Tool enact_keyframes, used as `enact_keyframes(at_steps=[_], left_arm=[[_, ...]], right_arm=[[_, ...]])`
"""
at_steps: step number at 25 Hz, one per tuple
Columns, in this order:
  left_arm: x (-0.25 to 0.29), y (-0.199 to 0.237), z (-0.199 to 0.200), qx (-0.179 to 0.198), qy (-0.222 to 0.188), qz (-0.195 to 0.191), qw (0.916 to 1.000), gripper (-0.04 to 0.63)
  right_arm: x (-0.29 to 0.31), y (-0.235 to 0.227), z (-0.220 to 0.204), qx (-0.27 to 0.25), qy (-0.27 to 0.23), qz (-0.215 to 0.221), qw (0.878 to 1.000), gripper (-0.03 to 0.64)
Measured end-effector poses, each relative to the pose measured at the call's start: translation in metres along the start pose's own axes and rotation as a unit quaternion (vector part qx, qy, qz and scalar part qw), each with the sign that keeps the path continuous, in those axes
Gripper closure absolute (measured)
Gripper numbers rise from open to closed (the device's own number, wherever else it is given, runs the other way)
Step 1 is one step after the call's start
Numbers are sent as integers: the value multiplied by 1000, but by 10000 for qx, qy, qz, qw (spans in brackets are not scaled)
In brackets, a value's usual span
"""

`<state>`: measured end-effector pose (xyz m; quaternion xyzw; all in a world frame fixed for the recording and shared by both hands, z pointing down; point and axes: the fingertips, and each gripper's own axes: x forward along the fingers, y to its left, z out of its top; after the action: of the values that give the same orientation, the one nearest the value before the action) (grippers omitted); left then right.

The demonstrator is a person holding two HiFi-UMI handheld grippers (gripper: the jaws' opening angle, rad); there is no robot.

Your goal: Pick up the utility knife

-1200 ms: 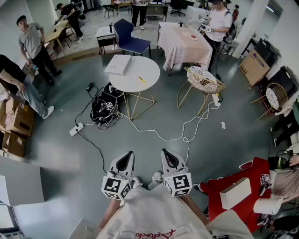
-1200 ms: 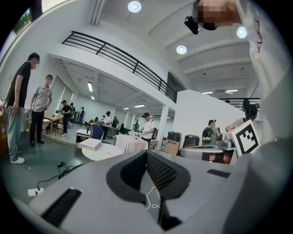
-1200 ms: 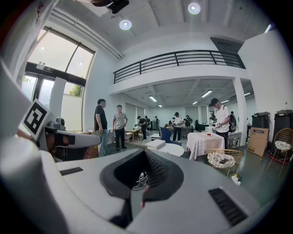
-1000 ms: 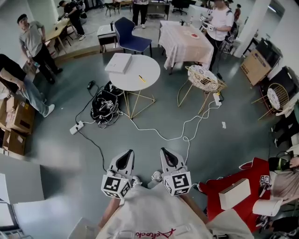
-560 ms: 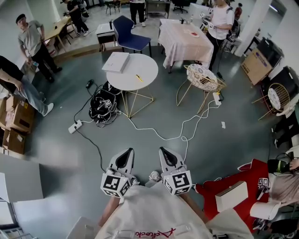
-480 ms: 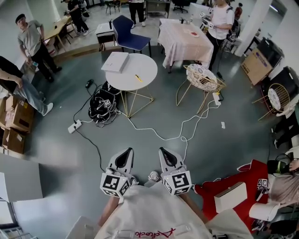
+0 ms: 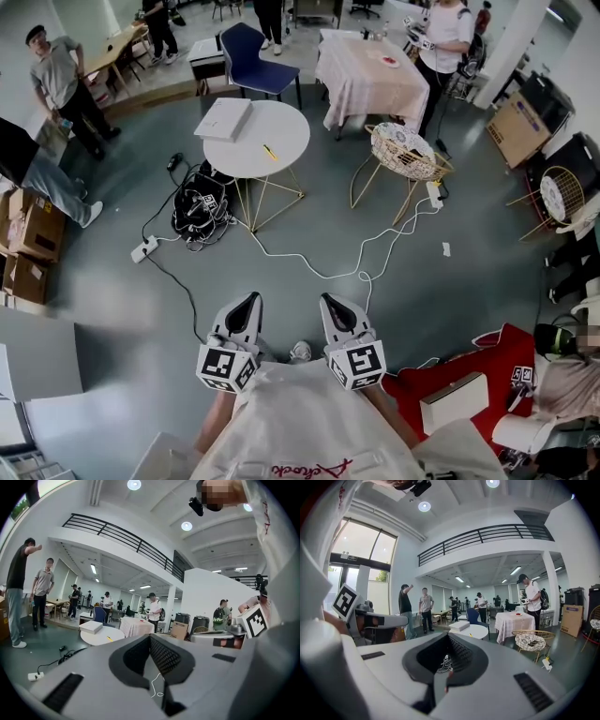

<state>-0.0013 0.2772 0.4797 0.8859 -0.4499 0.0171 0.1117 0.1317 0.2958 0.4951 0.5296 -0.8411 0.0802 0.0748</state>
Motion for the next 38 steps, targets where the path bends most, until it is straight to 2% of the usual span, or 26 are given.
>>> enact_keyframes(at_steps=[5,11,16,21,27,32,38], left_arm=[[17,1,-5,-53,55,-68,9999,583],[53,28,-5,-144,84,-212,9996,583],[90,68,-4,-216,175,-345,9990,583],[119,118,4,-259,208,-303,9990,583],[156,158,1,-385,341,-323,9982,583],[193,185,16,-424,319,-476,9975,583],[226,216,55,-401,218,-626,9970,583]], right_arm=[[7,-13,-5,35,81,-62,9999,600],[41,-25,-5,47,178,-194,9996,600],[90,-33,-4,91,293,-281,9991,600],[146,-32,3,60,346,-198,9992,600],[202,-42,8,103,402,-195,9989,600],[245,-54,26,24,396,-240,9989,600],[292,-64,58,-22,393,-321,9987,600]])
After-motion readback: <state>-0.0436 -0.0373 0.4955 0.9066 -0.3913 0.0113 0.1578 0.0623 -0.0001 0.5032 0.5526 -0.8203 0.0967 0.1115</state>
